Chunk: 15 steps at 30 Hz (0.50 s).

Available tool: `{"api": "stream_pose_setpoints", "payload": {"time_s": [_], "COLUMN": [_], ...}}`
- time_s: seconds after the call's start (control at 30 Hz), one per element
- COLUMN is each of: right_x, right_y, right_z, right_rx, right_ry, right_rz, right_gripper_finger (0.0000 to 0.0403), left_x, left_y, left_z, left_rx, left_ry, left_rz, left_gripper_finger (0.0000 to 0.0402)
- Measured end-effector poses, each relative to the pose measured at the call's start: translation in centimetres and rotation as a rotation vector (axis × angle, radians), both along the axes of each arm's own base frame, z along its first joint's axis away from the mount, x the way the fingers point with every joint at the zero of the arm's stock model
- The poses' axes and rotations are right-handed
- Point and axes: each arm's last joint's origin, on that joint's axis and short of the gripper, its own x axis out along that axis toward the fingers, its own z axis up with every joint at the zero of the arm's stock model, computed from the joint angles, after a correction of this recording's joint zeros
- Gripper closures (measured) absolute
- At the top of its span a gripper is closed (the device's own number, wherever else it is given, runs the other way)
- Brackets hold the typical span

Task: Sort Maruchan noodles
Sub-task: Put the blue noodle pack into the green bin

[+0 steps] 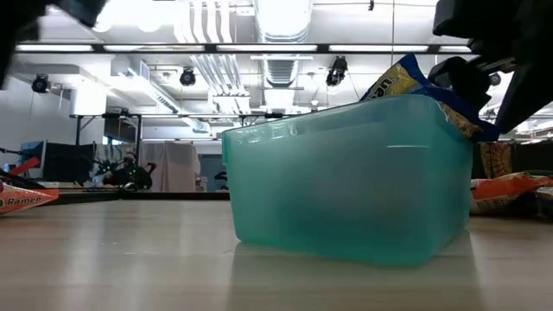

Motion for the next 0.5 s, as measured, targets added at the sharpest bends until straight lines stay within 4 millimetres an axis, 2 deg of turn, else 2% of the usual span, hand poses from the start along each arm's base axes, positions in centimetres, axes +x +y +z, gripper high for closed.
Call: {"api": "stream_pose_setpoints", "payload": {"time_s": [0.1, 0.23, 0.4, 0.5], "right_x": [0.01, 0.03, 0.10, 0.13], "right_y": [0.01, 0.02, 0.05, 0.06], "right_z": [0.01, 0.02, 0.06, 0.07], "right_rx": [0.001, 0.002, 0.006, 0.008], "right_ry": [-0.002, -0.004, -0.012, -0.015], "right_rz": [0.000, 0.000, 0.000, 0.000], "right_gripper_finger": [0.0062, 0.0062, 0.0062, 0.0062], "left_x": [-0.27, -0.01, -0.14, -0.78], "left_y": [-0.14, -0.11, 0.07, -0.18], "left_z": [-0.21, 0.20, -0.17, -0.55], "left_rx": [-0.178, -0.264, -0.222, -0.256], "left_ry": [-0.197, -0.438, -0.436, -0.344], "left_rz": [-0.033, -0.088, -0.108, -0.141], "left_gripper_finger": [0.0402, 0.0402, 0.0401, 0.0390]}}
